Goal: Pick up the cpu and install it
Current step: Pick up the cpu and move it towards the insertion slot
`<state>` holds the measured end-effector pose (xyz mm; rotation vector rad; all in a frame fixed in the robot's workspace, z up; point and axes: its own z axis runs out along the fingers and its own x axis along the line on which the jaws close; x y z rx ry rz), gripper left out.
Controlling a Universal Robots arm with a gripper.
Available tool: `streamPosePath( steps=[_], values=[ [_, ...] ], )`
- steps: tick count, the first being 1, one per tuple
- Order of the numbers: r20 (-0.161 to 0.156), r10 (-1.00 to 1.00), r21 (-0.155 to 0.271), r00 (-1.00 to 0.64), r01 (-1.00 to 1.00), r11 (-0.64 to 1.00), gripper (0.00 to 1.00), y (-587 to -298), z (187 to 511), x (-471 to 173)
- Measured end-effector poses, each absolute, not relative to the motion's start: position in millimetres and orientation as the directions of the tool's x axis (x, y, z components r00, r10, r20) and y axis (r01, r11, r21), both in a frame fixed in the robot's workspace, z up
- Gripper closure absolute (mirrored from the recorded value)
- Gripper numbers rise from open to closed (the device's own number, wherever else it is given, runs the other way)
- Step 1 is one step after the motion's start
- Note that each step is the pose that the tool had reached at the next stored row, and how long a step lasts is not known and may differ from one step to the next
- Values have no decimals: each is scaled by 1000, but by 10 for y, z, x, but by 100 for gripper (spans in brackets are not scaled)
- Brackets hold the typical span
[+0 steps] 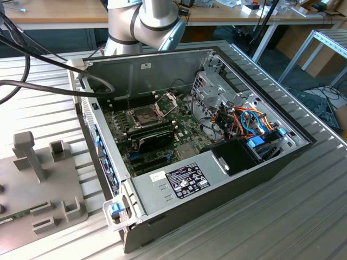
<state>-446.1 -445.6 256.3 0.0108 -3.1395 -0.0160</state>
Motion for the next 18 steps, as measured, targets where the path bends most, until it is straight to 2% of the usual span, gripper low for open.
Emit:
streamPosePath(
  steps=[18],
  values=[
    [2,-7,10,-1000,-7,1000,45,-4456,2626,-4460]
  ],
)
